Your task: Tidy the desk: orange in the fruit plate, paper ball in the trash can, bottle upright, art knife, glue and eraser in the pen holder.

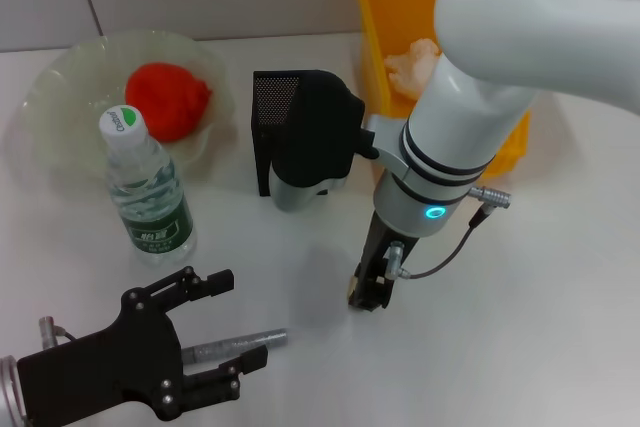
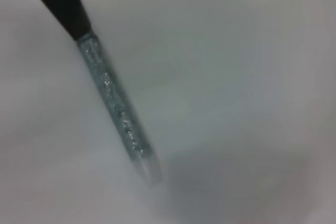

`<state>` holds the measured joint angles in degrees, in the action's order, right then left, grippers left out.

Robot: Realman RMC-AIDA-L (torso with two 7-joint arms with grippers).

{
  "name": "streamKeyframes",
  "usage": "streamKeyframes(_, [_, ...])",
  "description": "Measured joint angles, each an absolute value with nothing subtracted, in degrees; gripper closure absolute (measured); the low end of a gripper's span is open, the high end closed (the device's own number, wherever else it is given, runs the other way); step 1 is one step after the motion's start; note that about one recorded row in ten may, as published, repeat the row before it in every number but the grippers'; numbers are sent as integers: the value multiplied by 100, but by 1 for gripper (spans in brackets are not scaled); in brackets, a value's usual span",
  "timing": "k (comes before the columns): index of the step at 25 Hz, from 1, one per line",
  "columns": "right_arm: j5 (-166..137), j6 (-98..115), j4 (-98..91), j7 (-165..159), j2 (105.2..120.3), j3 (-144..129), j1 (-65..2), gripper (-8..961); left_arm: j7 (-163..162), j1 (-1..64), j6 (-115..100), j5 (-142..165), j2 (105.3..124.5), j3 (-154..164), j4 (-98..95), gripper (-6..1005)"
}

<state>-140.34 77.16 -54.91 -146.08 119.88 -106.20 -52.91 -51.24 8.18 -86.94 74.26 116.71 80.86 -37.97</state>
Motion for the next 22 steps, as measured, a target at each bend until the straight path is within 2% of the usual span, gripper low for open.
streamKeyframes(4, [-13993,7715,-5492,-14608,11988,-10627,-5288,676,-5124,817,-8694,7426,11663,8091,-3797,184])
streamKeyframes(14, [-14012,7972,-6002,-14754,11945,-10172,-5070,692,-5124,806,-8764,7480,11659,8062,-3797,184])
streamKeyframes(22, [-14138,8830,-7925,-14578,11911,-8185,-4475,692,-5123,800,-8842,7533,11670,8033,-3796,184])
